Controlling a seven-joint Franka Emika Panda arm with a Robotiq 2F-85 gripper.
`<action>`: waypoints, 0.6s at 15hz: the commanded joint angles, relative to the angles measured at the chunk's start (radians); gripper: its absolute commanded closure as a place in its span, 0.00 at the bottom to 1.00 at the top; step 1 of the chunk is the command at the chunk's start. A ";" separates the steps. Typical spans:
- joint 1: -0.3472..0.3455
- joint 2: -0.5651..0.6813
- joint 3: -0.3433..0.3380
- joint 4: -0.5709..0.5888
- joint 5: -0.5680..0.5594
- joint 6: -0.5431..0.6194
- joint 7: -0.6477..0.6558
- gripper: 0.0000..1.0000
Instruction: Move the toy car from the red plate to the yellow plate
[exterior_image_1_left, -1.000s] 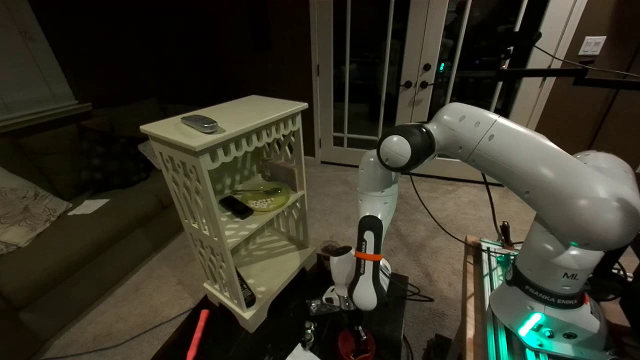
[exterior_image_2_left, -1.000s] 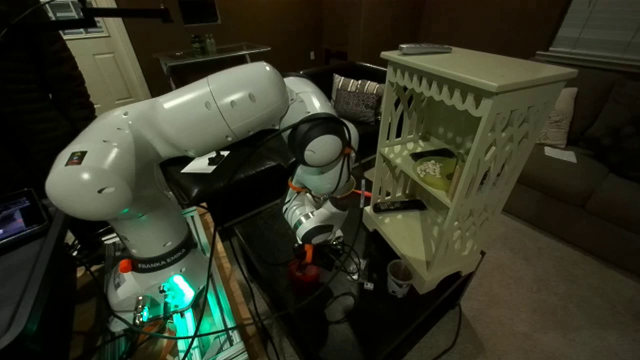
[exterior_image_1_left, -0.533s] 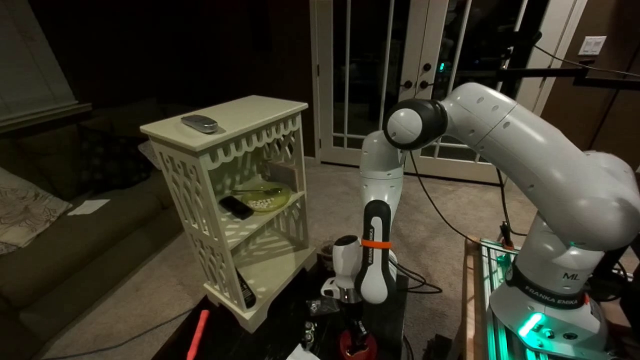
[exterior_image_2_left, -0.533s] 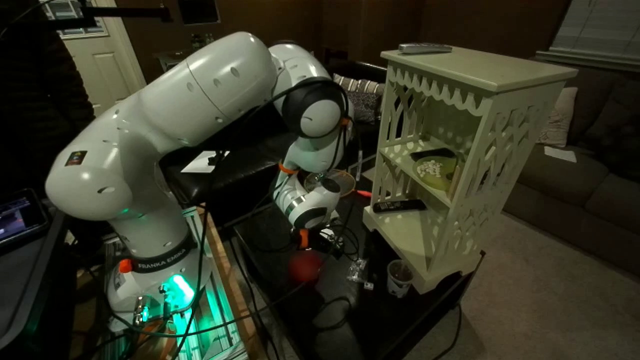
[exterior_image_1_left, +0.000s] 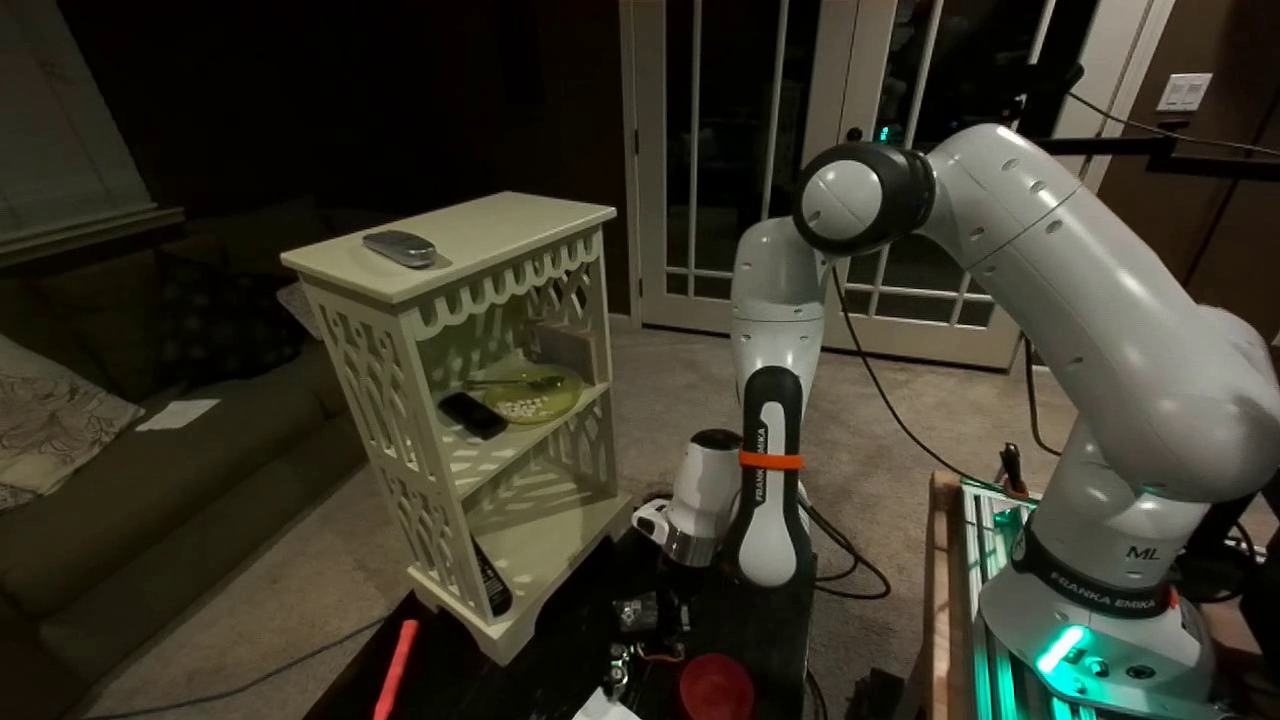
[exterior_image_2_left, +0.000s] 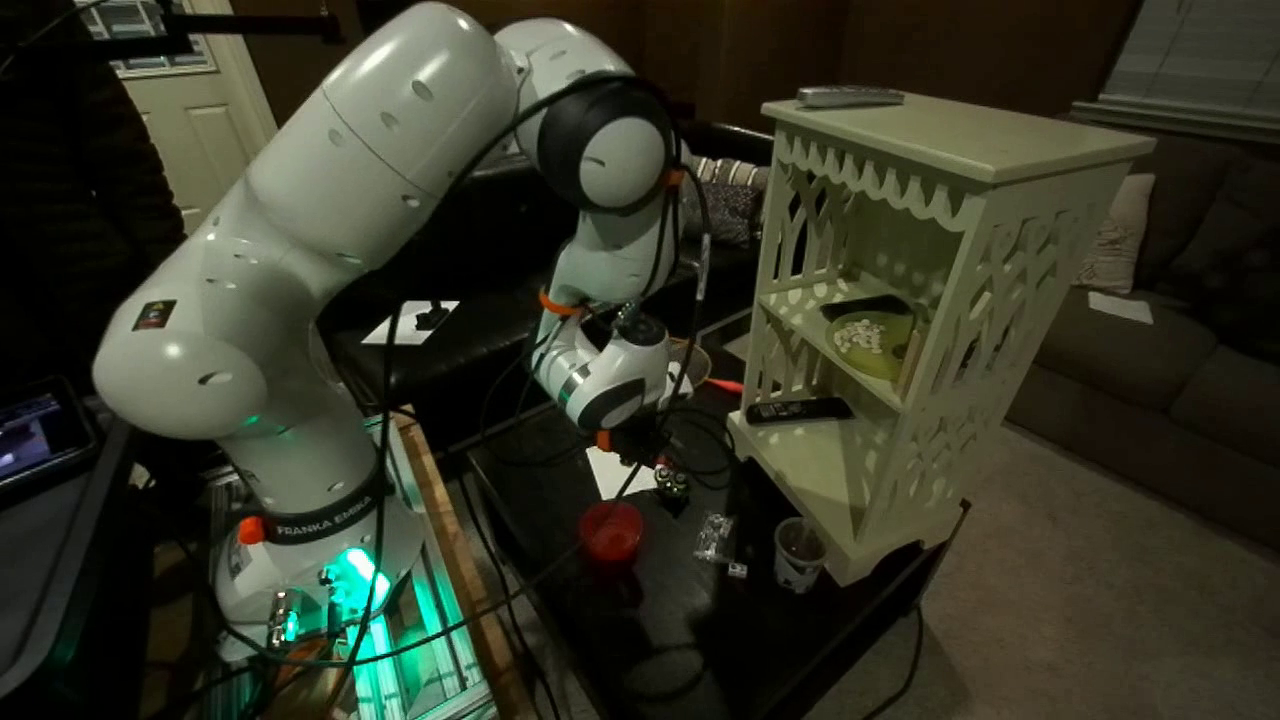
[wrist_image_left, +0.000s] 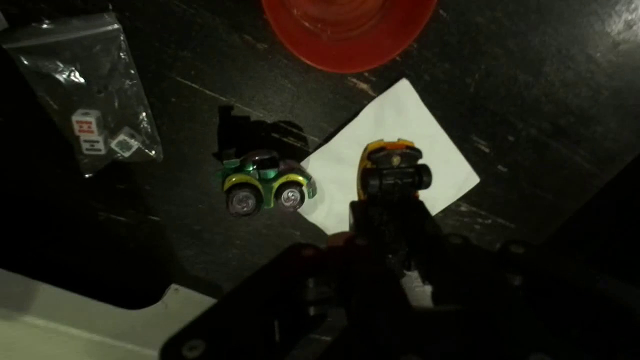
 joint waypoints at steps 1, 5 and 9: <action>0.112 -0.103 -0.102 -0.093 0.071 0.051 0.171 0.94; 0.093 -0.072 -0.103 -0.062 0.014 0.043 0.177 0.78; -0.088 -0.085 0.045 -0.071 -0.031 0.070 0.250 0.94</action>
